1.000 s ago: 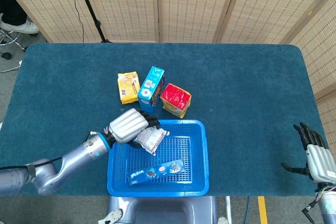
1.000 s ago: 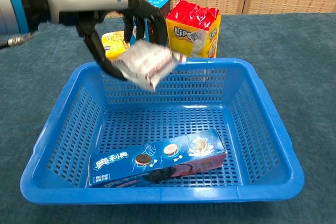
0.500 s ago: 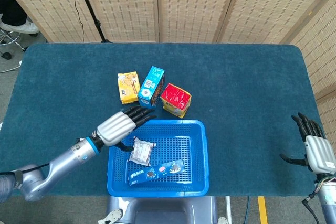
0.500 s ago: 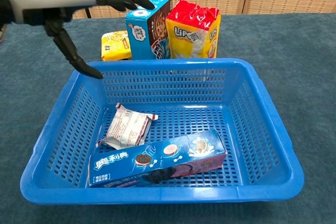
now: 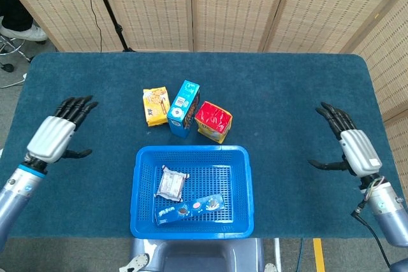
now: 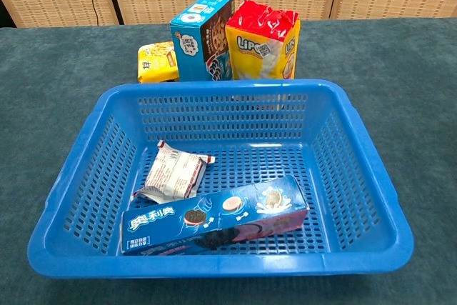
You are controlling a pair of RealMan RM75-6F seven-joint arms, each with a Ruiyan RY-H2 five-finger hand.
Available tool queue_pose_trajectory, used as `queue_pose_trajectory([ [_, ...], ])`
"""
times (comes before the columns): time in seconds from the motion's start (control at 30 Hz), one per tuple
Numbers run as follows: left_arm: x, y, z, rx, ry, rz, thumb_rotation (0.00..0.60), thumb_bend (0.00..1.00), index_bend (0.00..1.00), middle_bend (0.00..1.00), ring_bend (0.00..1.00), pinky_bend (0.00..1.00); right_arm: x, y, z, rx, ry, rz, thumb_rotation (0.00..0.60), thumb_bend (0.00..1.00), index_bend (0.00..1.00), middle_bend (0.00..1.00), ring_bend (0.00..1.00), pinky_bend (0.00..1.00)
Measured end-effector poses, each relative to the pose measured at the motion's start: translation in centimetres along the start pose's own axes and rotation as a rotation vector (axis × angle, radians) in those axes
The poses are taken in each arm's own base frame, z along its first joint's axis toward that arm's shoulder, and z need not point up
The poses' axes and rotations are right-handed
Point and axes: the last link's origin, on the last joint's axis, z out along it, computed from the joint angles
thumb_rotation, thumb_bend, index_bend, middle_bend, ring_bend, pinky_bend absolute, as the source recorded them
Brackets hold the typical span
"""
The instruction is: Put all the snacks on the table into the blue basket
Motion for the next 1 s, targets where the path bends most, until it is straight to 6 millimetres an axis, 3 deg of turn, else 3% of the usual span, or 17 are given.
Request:
queue_pose_trajectory([
  [0.2, 0.2, -3.6, -2.7, 0.144, 0.029, -0.023, 0.600, 0.00, 0.00, 0.00, 0.00, 0.03, -1.5, -3.1, 3.4, 0.092, -0.087, 0.058, 0.600, 0.00, 0.00, 0.00, 0.00, 0.00],
  [0.43, -0.3, -5.2, -4.9, 0.208, 0.045, -0.073, 0.600, 0.00, 0.00, 0.00, 0.00, 0.03, -4.1, -6.5, 6.9, 0.148, -0.191, 0.093, 0.600, 0.00, 0.00, 0.00, 0.00, 0.00],
  [0.7, -0.7, -5.8, -5.8, 0.227, 0.058, -0.088, 0.600, 0.00, 0.00, 0.00, 0.00, 0.03, -6.8, -9.3, 11.2, 0.145, -0.260, 0.119, 0.600, 0.00, 0.00, 0.00, 0.00, 0.00],
  [1.0, -0.3, -5.6, -6.2, 0.210, 0.078, -0.093, 0.600, 0.00, 0.00, 0.00, 0.00, 0.03, -9.4, -11.4, 14.6, 0.093, -0.237, 0.139, 0.600, 0.00, 0.00, 0.00, 0.00, 0.00],
])
